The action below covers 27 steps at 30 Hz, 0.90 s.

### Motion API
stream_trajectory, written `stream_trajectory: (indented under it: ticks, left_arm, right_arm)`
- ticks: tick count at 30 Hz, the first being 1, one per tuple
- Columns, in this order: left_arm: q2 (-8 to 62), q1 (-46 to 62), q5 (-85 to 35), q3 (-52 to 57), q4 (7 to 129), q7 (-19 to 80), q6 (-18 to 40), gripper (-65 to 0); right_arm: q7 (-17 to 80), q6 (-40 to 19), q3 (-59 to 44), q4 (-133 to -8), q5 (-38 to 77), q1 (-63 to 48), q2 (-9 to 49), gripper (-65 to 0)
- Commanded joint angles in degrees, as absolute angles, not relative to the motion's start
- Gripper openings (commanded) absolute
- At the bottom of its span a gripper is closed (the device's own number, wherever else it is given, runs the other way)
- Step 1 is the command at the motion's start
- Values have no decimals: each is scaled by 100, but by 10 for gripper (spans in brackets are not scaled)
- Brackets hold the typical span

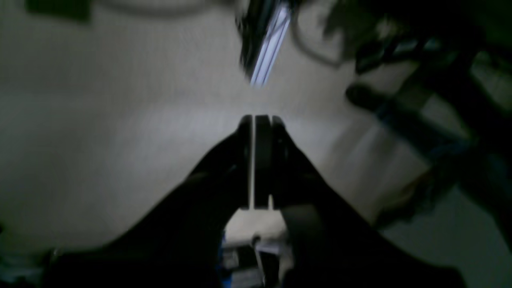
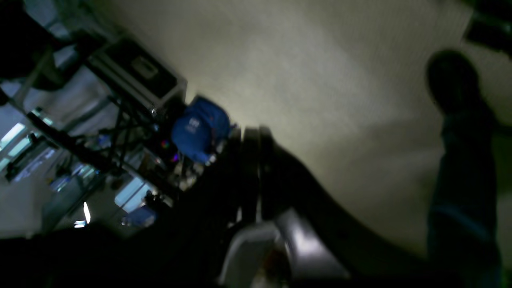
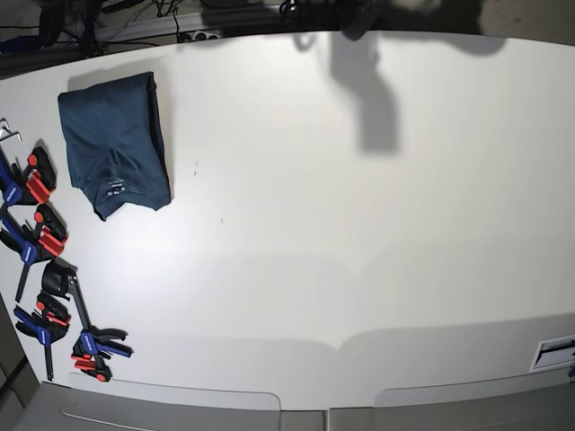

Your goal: Fold the T-shirt properly

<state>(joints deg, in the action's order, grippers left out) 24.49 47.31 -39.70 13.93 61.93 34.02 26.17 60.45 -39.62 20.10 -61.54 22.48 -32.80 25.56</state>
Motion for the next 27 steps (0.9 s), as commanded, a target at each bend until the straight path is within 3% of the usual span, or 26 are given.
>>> stream_trajectory:
  ticks: [1, 7, 16, 21, 27]
  left_arm:
    - [2438, 4792, -3865, 1413, 6165, 3297, 2663, -650]
    - [1979, 4449, -2982, 1409, 5922, 2615, 2679, -650]
    - [1763, 4021, -1551, 515, 5258, 1424, 2679, -650]
    - [1706, 3673, -550, -132, 4676, 860, 2676, -650]
    - [1518, 3210, -283, -290, 4084, 504, 2644, -650]
  right_arm:
    - [6007, -4000, 2097, -5931, 2204, -3144, 2620, -650]
    - [5015, -4000, 2604, -4788, 1533, -2222, 2620, -650]
    - [2904, -4000, 2676, -4648, 1041, -1782, 2613, -650]
    - [2842, -3964, 2676, -4536, 969, -1813, 2462, -650]
    - [2488, -2679, 2676, -3730, 574, -1811, 1957, -650]
